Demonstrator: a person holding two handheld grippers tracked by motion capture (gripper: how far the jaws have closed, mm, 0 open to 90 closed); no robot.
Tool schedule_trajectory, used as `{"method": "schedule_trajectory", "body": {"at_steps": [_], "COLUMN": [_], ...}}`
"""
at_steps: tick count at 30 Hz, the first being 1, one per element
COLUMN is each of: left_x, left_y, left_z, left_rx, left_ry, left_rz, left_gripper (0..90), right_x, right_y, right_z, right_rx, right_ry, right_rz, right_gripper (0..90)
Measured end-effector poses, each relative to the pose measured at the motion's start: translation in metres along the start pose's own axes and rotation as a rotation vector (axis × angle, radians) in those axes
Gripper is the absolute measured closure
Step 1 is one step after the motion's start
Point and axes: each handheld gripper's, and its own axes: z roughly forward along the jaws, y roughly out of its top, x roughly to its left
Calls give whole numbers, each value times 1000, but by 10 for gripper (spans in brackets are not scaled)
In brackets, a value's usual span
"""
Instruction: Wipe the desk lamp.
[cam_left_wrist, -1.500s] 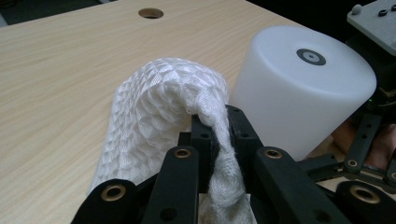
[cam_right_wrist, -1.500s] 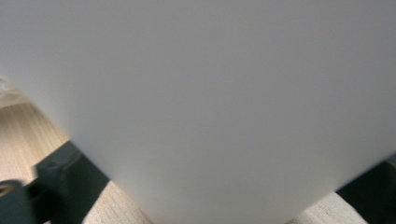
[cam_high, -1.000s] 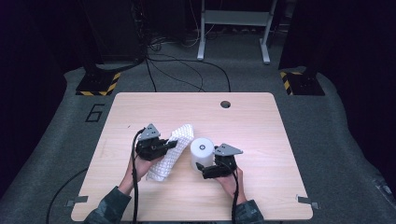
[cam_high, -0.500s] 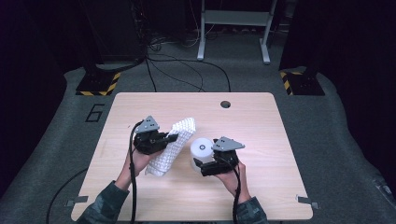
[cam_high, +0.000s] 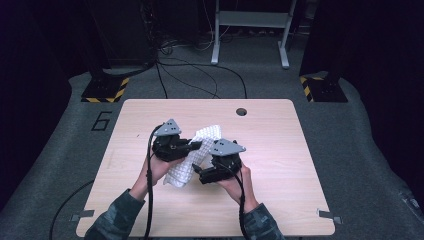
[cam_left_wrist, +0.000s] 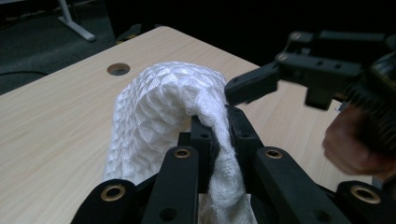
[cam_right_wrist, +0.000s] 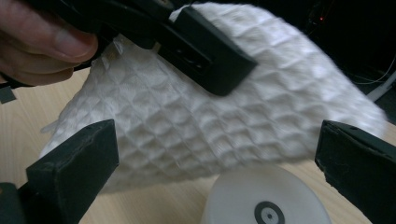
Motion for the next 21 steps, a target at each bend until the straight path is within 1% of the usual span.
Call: {"method": "schedule_trajectory", "body": {"at_steps": [2, 3, 4, 5, 6, 7, 8, 9, 10, 11, 12, 14, 15, 16, 17, 18, 19, 20, 21], "left_x": [-2, -3, -4, -4, -5, -5, -5, -5, -4, -4, -4, -6, -5, -6, -7, -7, -8, -8, -9], "left_y": [2, 2, 1, 1, 0, 0, -1, -1, -2, -2, -2, -2, -2, -2, -2, -2, -3, -3, -3], "left_z": [3, 4, 6, 7, 8, 9, 10, 10, 11, 11, 11, 11, 11, 10, 10, 9, 7, 6, 5], "left_rx": [-3, 3, -2, -1, 2, -1, -3, 2, -1, 0, 7, 1, 7, 5, -6, -5, -13, -25, -28], "left_ry": [-12, -22, -34, -40, -45, -56, -58, -56, -62, -67, -66, -69, -67, -66, -65, -63, -61, -66, -60], "left_rz": [1, -1, -12, -10, -11, -18, -29, -20, -20, -18, -14, -18, 0, 4, 11, 18, 27, 40, 52], "left_gripper": [828, 827, 827, 826, 825, 824, 822, 819, 816, 813, 808, 796, 789, 779, 768, 750, 720, 681, 633], "right_x": [2, 2, 2, 3, 3, 4, 4, 5, 5, 5, 4, 3, 2, 2, 1, 0, 0, -1, -2], "right_y": [-2, -3, -4, -6, -7, -9, -9, -10, -11, -12, -13, -15, -15, -16, -16, -16, -16, -16, -16], "right_z": [5, 6, 8, 8, 9, 9, 9, 9, 10, 10, 10, 11, 11, 11, 11, 10, 9, 8, 8], "right_rx": [7, 2, 4, 1, -6, -6, -15, -13, -12, -17, -20, -31, -33, -35, -41, -37, -45, -46, -48], "right_ry": [-15, -24, -26, -30, -30, -21, -21, -27, -30, -32, -24, -15, -7, -4, -4, 0, 4, 9, 13], "right_rz": [8, 20, 22, 30, 25, 37, 36, 41, 37, 47, 55, 75, 84, 87, 90, 85, 95, 95, 87], "right_gripper": [0, 0, 24, 68, 97, 139, 176, 211, 254, 300, 350, 470, 526, 576, 646, 689, 730, 765, 783]}}
